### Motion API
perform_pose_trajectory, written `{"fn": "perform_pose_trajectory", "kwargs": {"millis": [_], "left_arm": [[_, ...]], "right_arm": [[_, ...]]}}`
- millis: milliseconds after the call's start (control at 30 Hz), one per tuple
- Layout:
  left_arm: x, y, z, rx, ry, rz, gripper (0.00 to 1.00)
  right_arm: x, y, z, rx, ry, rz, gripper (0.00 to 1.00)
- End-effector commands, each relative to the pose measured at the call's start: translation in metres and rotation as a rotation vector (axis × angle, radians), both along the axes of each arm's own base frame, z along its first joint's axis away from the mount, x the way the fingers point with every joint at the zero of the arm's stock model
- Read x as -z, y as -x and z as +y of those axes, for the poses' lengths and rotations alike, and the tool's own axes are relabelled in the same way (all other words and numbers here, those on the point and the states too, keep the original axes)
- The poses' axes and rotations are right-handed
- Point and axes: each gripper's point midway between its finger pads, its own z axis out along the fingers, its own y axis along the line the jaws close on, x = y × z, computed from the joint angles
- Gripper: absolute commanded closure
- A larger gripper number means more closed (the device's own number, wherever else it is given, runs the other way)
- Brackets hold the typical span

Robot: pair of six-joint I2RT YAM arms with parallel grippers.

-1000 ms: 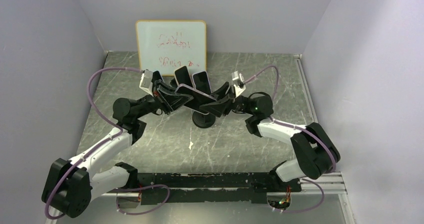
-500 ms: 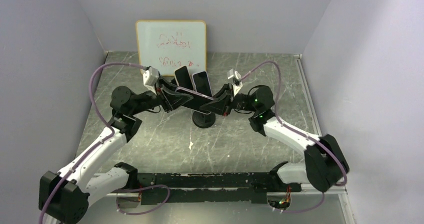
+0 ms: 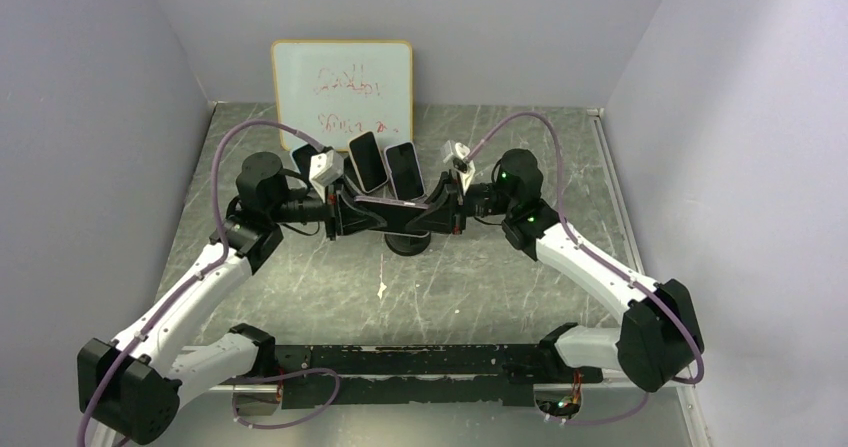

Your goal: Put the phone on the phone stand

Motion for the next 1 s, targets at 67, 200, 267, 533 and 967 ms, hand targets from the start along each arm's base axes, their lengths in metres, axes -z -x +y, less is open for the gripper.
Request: {"fn": "perform_pose_trajectory", "kwargs": {"millis": [67,200,267,533,967], "left_arm": [[-0.003,0.057,0.002,0.337,0.025,-0.068,0.95],[-0.009,0.054,0.004,0.285,0.027,-0.160,0.95],[-0.019,0.050,0.002,0.236,0.064,-0.159,0.95],[-0.063,0.052,0.007,0.128,0.377,-0.216,0.95],[-0.068,0.042,0.004,0.104,0.368,-0.229,0.95]], "right_arm": [[-0.016,-0.004,0.002,-0.021,-0.005,-0.030,1.00],[-0.025,-0.008,0.002,0.025,-0.057,-0.050,0.83],[-0.033,-0.013,0.000,0.095,-0.114,-0.066,0.53],[-0.048,-0.021,-0.008,0.215,-0.303,-0.059,0.34],[-0.041,-0.019,0.005,0.131,-0.258,-0.019,0.50]]}}
